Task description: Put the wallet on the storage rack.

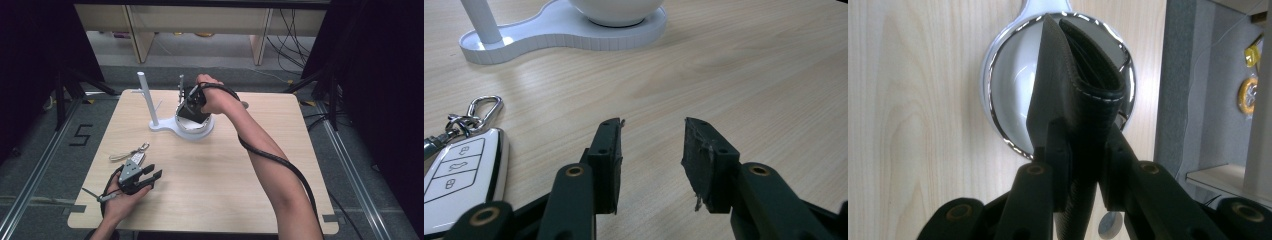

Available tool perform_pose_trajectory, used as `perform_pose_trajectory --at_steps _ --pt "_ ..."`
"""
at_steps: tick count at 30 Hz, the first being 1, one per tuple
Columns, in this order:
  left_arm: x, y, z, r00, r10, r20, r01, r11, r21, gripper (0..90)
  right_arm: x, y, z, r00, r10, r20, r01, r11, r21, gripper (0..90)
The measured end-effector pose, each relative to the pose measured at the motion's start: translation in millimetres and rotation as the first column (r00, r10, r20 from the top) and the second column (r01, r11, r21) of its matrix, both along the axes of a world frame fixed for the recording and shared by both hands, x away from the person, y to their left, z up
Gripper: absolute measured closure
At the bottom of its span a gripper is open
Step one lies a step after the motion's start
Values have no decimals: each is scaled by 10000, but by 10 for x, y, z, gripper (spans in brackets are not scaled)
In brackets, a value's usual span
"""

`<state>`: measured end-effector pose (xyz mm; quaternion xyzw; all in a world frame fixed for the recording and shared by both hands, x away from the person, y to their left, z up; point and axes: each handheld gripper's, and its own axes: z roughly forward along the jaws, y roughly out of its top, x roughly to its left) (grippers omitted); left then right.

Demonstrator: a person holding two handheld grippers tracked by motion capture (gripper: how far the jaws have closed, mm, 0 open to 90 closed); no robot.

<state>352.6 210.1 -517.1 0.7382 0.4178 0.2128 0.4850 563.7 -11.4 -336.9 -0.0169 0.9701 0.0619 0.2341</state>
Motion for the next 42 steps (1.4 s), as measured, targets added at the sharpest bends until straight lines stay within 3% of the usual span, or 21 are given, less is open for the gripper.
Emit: perform_pose_trajectory --at_steps 9,14,15,17,21,25,26,27,30,31,32,33,35,36,39,42 --pt "-9 -14 0 10000 -29 -35 29 9999 132 584 21 43 -64 9999 45 -99 -47 9996 -271 787" --pt "-16 -22 -13 9999 -98 -33 98 9999 78 584 51 110 -133 9998 174 80 -170 9985 -518 786" --pt "-16 -24 -16 9999 -104 -46 104 9999 76 584 34 119 -132 9999 -127 -75 123 9983 -564 785" --pt "-21 -27 -13 10000 -47 -78 48 9999 120 584 52 118 -165 9999 114 30 -113 9992 -382 785" --pt "-15 -32 -16 9999 -132 -46 132 9999 75 583 64 167 -193 9998 175 35 -172 9975 -680 774" --pt "-23 -26 -13 10000 -52 -68 53 9999 114 583 136 161 -262 9997 -115 234 125 9989 -457 688" --pt "-24 -19 -11 10000 -15 -31 15 10000 73 583 176 126 -254 9984 -289 492 286 9996 58 592" --pt "-23 -16 -12 10000 -22 -24 22 10000 55 582 192 102 -232 9973 -310 666 279 9985 475 573" --pt "-20 -14 -12 10000 33 -14 -33 10000 69 582 196 35 -100 9884 -585 1404 432 9930 1098 520" --pt "-20 -16 -11 10000 37 29 -37 10000 57 581 168 24 -59 9877 -974 1225 825 9892 1213 507" --pt "-20 -17 -10 10000 16 50 -16 10000 49 579 186 -15 -24 9848 -675 1598 454 9893 1385 499" --pt "-20 -17 -10 10000 16 50 -16 10000 49 577 180 -37 -1 9837 -695 1660 459 9888 1422 488" --pt "-20 -19 -10 10000 36 91 -36 10000 28 568 150 -106 48 9828 -888 1622 586 9815 1822 471" --pt "-17 -16 -11 9999 86 145 -87 9999 66 563 160 -143 64 9828 -723 1697 375 9790 2003 456" --pt "-23 -11 1 9997 205 147 -206 9998 39 556 108 -273 78 9831 -1170 1409 806 9671 2411 440" --pt "-20 3 2 9994 255 229 -257 9997 49 532 27 -417 80 9815 -1730 820 1439 9493 2794 435"
